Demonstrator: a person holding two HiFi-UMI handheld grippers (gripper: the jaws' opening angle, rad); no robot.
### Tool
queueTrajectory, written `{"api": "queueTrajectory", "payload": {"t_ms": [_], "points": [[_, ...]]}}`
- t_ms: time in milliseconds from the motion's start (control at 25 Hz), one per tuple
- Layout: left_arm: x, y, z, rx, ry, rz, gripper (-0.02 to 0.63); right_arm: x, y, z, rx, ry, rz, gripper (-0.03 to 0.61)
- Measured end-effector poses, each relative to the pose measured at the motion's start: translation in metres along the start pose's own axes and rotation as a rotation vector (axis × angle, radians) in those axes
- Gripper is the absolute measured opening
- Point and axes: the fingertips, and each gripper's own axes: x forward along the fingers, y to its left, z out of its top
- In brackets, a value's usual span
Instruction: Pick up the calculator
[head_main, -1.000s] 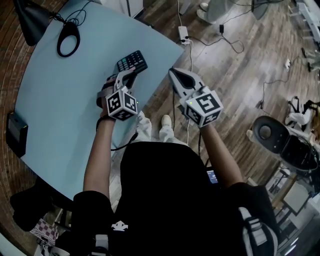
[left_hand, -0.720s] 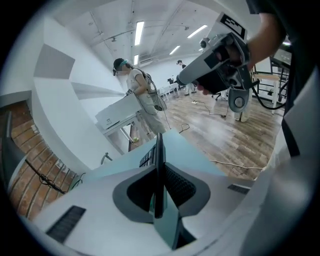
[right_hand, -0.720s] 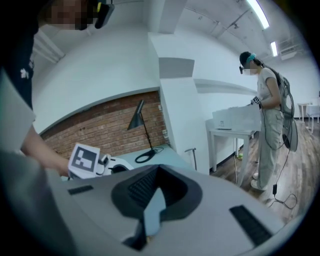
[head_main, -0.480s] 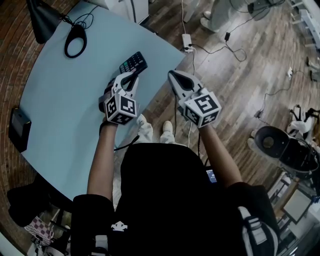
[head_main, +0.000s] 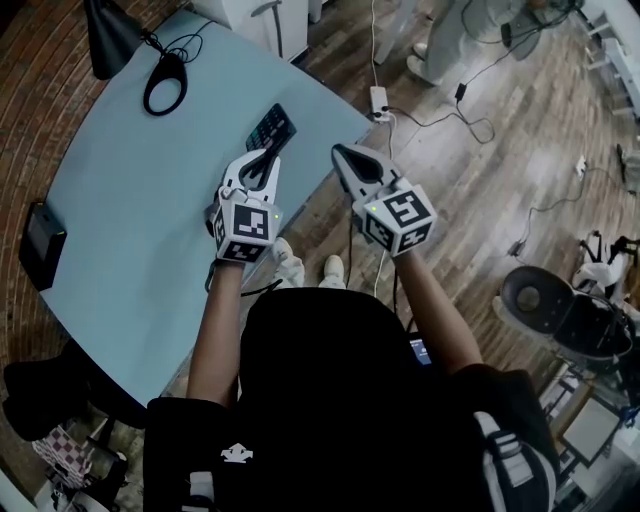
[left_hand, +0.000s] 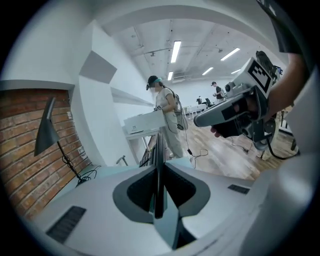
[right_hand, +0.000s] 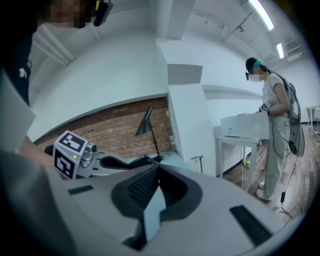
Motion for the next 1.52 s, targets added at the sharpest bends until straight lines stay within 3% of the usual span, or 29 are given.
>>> {"api": "queueTrajectory", "payload": {"t_ms": [640,1040,1520], "points": [[-0.07,-0.003,0.066,-0.197,-0.186,0.111,0.057,-0.016,0.044,0.048,-0.049,-0.102,0.12,0.005],[-0.105,-0.013,0.066,-0.27,-0.237,0.209,0.057,-0.032,0.07,0.063,-0.101,-0.141,0.209,0.005],[-0.146,-0.023,0.064,-0.339,-0.286,0.309,0.057,-0.049,0.082,0.061,-0.128,-0.148,0.258,0.005]]}}
